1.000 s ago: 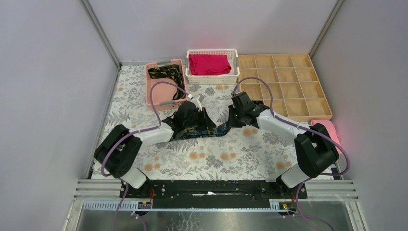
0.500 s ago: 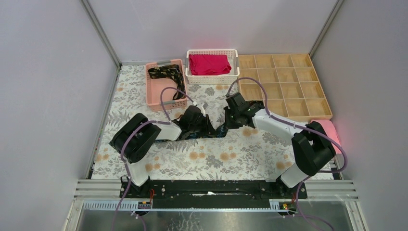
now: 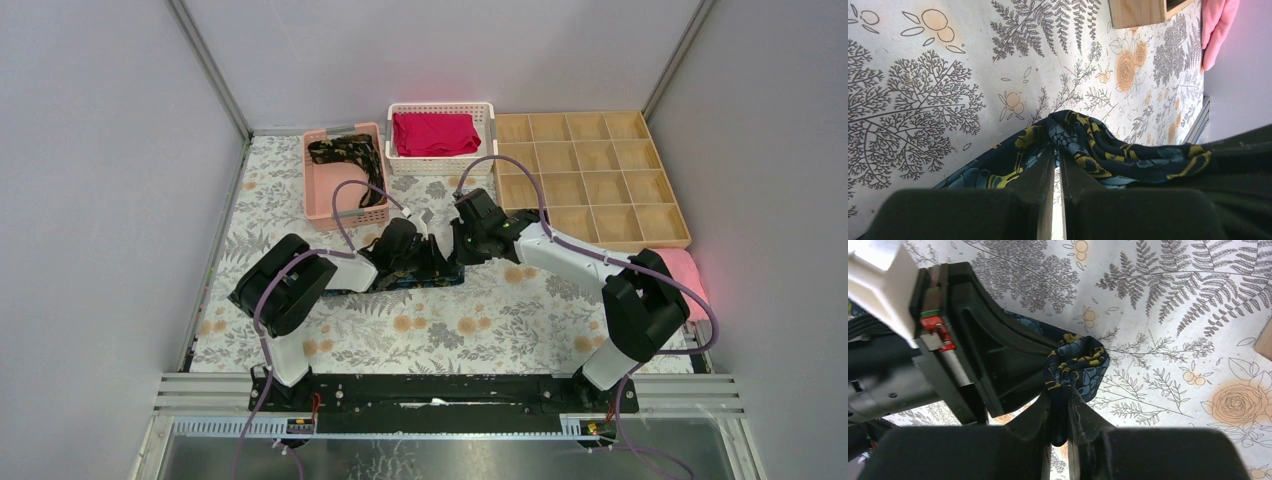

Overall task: Roll the ties
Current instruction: Roll the tie at the center of the board.

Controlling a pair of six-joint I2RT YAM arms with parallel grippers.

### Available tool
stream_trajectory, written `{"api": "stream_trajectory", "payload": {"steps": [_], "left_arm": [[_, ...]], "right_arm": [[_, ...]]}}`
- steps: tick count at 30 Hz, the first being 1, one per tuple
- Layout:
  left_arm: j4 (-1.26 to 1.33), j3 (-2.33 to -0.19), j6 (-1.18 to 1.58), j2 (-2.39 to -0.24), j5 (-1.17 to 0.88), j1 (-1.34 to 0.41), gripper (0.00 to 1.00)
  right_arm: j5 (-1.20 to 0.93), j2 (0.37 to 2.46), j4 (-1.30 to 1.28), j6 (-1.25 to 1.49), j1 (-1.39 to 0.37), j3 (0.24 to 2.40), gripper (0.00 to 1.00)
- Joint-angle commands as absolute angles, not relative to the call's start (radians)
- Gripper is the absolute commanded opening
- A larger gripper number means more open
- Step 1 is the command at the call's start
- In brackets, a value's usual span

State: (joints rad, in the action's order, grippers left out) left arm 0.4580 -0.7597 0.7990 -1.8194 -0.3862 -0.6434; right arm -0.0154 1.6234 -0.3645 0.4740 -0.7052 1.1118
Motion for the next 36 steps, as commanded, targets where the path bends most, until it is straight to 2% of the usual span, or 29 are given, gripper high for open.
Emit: {"api": "stream_trajectory", "payload": {"steps": [1,8,19,27,32,36], "left_arm": [[0.548,-0.737,0.816,-1.841,-0.415,-0.638,0.13],[0.508,-0.713,0.816,-1.801,-0.411,-0.626,0.12],[0.033,-0.733,0.75,-1.494,-0.153,-0.615,0.11],[-0.084,-0.673,0.706,-1.286,-0.076,-0.578,0.11],[-0.13,-0.656,0.679,-1.208,-0.062,-0.551,0.1],[-0.13,-0.633,0.669,-1.171,-0.072,-0.536,0.1]], "right_arm": [[-0.031,1.645,-0.374,0.476,-0.733,1.171,0.02],[-0.03,1.699,-0.356,0.496,-0.755,1.169,0.04],[0.047,1.759,-0.457,0.485,-0.796,1.276,0.01],[0.049,1.851,-0.463,0.499,-0.824,1.335,0.18],[0.05,1.893,-0.456,0.511,-0.847,1.368,0.42],[0.059,1.913,-0.46,0.52,-0.864,1.394,0.47]]}}
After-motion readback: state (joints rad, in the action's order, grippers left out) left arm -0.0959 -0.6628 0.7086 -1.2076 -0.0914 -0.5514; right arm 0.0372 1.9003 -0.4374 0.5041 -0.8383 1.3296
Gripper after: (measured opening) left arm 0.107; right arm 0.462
